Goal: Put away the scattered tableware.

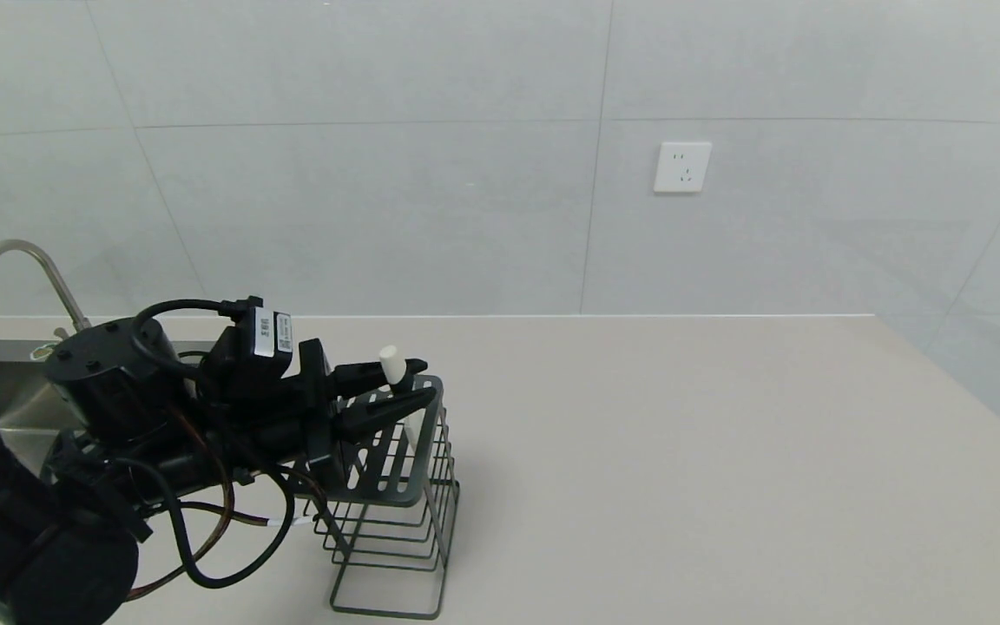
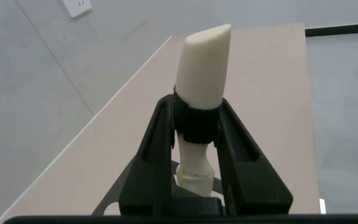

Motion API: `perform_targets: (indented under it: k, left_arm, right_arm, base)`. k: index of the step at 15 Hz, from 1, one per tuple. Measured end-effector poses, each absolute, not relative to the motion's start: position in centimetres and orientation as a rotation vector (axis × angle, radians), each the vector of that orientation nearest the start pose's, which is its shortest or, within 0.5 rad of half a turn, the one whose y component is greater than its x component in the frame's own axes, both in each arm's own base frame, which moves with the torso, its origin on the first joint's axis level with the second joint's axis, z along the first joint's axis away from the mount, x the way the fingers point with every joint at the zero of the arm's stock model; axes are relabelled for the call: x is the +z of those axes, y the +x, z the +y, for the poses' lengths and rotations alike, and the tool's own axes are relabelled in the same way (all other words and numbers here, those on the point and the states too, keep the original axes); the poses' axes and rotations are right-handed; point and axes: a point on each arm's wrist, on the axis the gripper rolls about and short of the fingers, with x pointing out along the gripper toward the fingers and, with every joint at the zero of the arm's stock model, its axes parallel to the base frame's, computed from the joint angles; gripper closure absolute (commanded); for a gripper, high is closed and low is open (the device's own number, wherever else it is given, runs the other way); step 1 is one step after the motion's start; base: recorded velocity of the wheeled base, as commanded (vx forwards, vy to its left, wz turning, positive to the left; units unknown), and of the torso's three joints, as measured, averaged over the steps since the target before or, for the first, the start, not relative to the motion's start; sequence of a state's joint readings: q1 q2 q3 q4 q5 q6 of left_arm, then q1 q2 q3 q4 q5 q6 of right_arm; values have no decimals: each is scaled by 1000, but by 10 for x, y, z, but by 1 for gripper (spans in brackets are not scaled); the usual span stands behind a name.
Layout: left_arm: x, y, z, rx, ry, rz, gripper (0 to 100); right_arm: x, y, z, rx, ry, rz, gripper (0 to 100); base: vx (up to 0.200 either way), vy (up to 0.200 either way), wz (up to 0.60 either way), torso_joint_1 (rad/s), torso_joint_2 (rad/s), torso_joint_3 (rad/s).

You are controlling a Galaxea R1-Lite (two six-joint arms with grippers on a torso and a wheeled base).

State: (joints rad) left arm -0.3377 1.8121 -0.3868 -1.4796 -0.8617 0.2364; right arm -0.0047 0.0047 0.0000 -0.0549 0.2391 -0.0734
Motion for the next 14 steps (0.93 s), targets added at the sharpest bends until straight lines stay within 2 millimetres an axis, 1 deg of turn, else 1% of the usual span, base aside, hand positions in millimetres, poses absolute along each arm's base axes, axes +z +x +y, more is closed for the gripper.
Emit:
perform_targets:
  k: [6, 7, 11, 14]
  left_arm:
    - [123, 241, -103, -1192, 215, -159, 100]
    - [122, 241, -103, -1192, 214, -154, 0]
    - [121, 240, -102, -1189, 206, -145, 0]
    - [124, 240, -98, -1171, 213, -154, 0]
  right_arm:
    - [81, -23, 5, 232, -79, -58, 100]
    - [81, -23, 5, 232, -79, -59, 100]
    - [81, -23, 5, 232, -79, -59, 100]
    - [81, -23, 5, 232, -79, -59, 100]
  base:
    - [0, 0, 0, 0, 0, 0]
    - [0, 0, 0, 0, 0, 0]
    - [0, 0, 0, 0, 0, 0]
    - [0, 0, 0, 0, 0, 0]
